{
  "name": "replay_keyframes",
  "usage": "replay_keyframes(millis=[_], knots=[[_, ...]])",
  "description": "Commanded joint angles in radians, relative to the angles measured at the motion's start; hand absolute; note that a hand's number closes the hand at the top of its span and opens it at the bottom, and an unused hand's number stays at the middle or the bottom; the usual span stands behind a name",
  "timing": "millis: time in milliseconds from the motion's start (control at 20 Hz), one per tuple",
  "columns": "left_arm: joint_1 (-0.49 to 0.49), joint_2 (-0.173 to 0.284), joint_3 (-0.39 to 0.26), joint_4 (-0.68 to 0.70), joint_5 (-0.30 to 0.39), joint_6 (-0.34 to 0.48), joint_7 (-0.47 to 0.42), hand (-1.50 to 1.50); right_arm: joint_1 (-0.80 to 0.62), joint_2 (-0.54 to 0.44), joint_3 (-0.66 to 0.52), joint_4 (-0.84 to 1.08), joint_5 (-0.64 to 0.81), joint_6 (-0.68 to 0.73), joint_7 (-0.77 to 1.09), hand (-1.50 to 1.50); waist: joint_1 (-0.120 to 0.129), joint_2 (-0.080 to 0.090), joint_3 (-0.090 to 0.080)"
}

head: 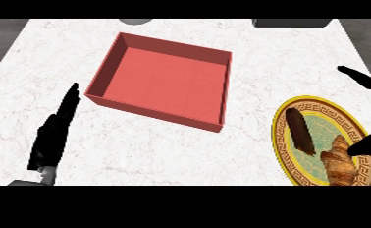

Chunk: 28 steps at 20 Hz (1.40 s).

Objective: Pick the sweet potato from the plate and place it in the cardboard box

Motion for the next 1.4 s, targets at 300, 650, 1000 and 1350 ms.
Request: replay_keyframes(millis=[300, 650, 1000, 1350], knots=[[-0.012, -0.047, 0.038, 0.014, -0.042, -0.025, 0.013, 0.00, -0.050, 0.119, 0.056, -0.157, 0.023, 0.149, 0.380, -1.50, -0.003, 0.002, 0.002], [-0.069, -0.062, 0.095, 0.060, -0.058, -0.092, 0.007, 0.00, 0.023, 0.208, 0.077, -0.124, 0.215, 0.115, 0.330, -1.50, -0.005, 0.002, 0.003], [0.065, -0.090, 0.130, -0.030, -0.089, -0.120, -0.014, 0.00, -0.006, 0.273, 0.021, -0.036, 0.295, 0.177, 0.280, -1.50, 0.002, 0.002, 0.003], [0.062, -0.150, 0.132, -0.059, -0.158, -0.129, 0.019, 0.00, 0.053, 0.299, -0.036, -0.002, 0.389, 0.174, 0.150, -1.50, -0.001, 0.002, 0.003]])
